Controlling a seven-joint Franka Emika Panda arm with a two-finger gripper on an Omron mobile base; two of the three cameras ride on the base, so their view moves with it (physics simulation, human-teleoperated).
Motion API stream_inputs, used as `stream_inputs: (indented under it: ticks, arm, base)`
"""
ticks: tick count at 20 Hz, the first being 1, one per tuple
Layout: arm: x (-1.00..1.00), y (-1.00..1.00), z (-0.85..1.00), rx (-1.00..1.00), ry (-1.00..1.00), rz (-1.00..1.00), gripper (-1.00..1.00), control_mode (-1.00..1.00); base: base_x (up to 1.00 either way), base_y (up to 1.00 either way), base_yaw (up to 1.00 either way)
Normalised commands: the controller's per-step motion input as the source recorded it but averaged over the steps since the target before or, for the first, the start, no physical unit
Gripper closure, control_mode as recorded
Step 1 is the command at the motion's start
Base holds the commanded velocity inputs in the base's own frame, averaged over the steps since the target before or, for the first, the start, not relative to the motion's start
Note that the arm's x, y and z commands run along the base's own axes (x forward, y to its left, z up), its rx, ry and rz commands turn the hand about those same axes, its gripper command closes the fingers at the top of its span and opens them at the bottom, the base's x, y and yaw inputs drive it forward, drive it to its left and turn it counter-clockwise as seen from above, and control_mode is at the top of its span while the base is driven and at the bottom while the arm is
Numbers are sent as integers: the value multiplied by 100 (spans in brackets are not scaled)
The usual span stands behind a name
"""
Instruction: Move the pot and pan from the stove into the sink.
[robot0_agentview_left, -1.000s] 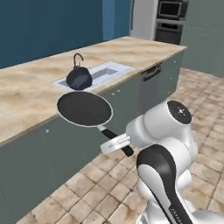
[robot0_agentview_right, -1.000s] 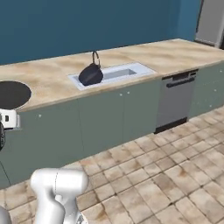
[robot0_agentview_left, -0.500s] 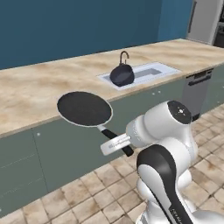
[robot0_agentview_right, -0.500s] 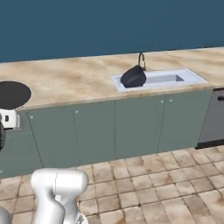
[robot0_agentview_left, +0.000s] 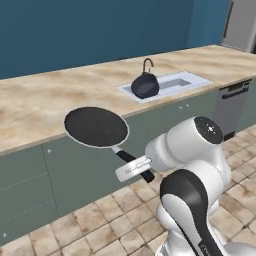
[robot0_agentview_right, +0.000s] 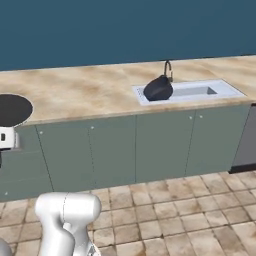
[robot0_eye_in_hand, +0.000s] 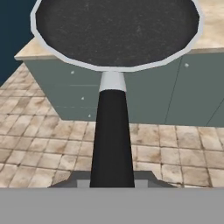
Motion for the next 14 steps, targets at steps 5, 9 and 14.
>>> stream_inputs:
  ticks: [5, 9, 14]
  arm:
    - [0, 0, 0, 0, 0, 0, 100, 100]
    - [0, 0, 0, 0, 0, 0, 100, 100]
    - [0, 0, 0, 0, 0, 0, 100, 100]
  base:
    - [0, -61, 12]
    - [0, -75, 14]
    - [0, -76, 13]
